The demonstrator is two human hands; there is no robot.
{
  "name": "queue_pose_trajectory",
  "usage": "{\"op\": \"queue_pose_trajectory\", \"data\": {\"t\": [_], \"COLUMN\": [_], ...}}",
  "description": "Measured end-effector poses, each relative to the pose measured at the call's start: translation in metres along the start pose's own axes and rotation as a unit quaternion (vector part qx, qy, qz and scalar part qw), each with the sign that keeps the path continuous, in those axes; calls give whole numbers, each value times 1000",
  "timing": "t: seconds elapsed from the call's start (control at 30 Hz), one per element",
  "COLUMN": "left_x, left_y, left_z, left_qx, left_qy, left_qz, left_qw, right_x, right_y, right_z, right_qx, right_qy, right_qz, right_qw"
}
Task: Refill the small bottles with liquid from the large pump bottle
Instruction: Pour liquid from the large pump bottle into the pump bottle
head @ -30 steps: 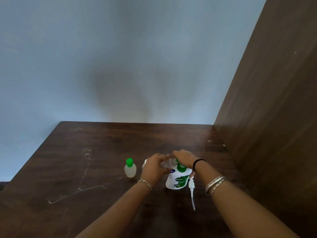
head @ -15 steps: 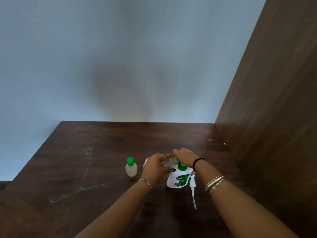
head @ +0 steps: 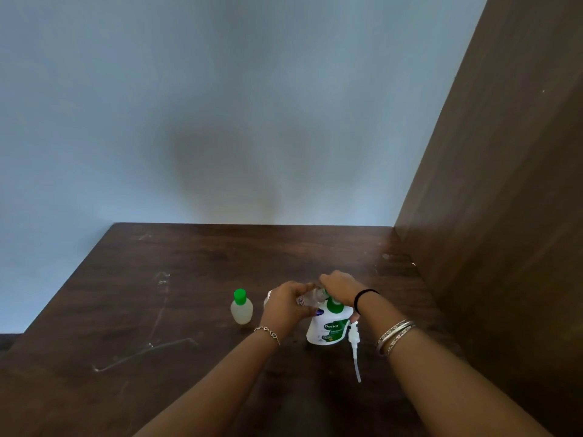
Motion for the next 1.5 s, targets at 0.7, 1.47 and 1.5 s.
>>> {"op": "queue_pose_trajectory", "data": {"t": [0.7,1.47,1.5], "left_x": [-6,-6,-5], "left_y": [-3,-4,-3], "left_z": [-5,-5,-4], "left_qx": [-24,-28,-27], "left_qy": [25,18,17], "left_qz": [8,2,1], "left_qw": [999,999,999], "right_x": [-5,-5,-7], "right_y": [-5,-4,-4], "right_z": [-2,-2,-5], "right_qx": [9,-21,-27], "right_qy": [-5,6,19], "right_qz": [-30,-32,-42], "right_qw": [999,999,999]}}
Point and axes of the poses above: each hand's wrist, its own x-axis towards the middle knuckle, its own y-axis out of the back of the hand, z = x × y, the point moved 9 cm from there along x, towards the middle knuckle, and after that the axes turned 15 degrees about -x, right-handed, at the moved point
